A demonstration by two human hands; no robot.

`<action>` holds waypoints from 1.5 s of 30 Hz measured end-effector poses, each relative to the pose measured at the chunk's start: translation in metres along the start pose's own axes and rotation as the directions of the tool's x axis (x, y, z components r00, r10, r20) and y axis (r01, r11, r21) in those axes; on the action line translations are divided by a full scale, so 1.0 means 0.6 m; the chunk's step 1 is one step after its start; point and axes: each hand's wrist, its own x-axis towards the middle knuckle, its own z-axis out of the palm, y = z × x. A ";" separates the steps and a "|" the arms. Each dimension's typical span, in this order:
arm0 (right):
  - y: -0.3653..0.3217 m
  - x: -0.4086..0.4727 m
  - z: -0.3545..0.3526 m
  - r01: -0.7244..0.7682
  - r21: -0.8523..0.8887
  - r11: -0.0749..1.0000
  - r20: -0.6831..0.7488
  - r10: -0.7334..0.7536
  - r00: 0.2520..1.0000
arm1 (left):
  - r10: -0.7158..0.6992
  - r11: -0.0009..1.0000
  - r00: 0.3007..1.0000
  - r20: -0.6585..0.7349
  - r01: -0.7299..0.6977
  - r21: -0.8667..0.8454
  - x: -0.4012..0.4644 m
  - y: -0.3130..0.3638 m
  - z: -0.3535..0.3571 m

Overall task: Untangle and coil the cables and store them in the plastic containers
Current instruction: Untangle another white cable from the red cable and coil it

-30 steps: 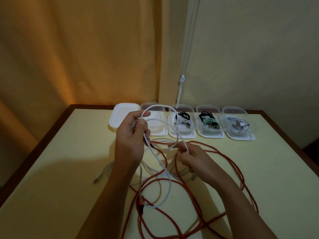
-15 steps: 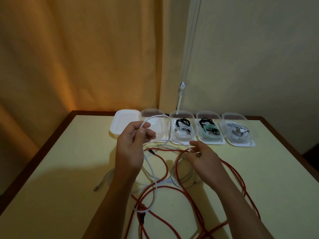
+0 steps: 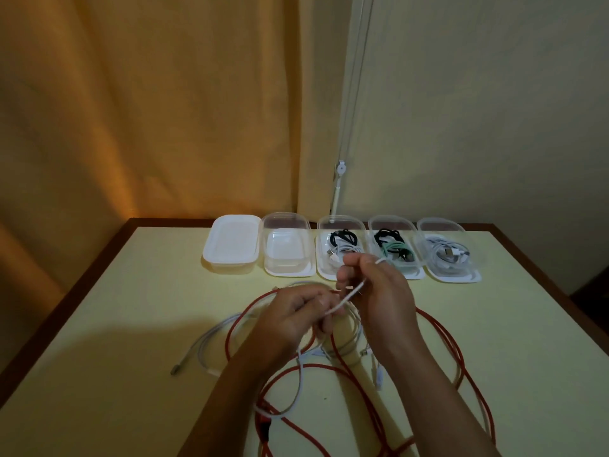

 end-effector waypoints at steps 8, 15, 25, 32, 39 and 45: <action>0.002 -0.024 0.006 -0.069 -0.321 0.945 0.466 0.221 0.857 | -0.416 0.846 0.886 -0.205 0.294 -0.445 0.018 0.005 -0.015; 0.017 -0.042 0.008 -0.106 -0.594 0.797 0.595 0.525 0.609 | -0.336 0.737 0.905 -0.262 0.079 -0.672 0.013 0.026 -0.035; 0.011 -0.009 -0.036 -0.059 -0.760 0.648 0.315 0.446 0.838 | -0.336 0.508 0.918 -0.212 -0.014 -0.861 0.008 0.031 -0.061; 0.012 0.003 -0.030 -0.185 -0.461 0.868 0.125 0.269 0.955 | -0.203 0.590 0.947 0.251 0.322 -0.740 -0.009 0.041 -0.062; -0.001 0.007 -0.007 -0.327 -0.089 0.941 0.232 0.339 0.912 | -0.289 0.957 0.949 0.127 0.281 0.076 -0.004 0.012 -0.031; 0.003 0.003 -0.004 -0.010 -0.369 0.930 0.258 0.112 0.960 | -0.224 0.861 0.962 -0.158 0.271 0.431 -0.004 -0.016 -0.031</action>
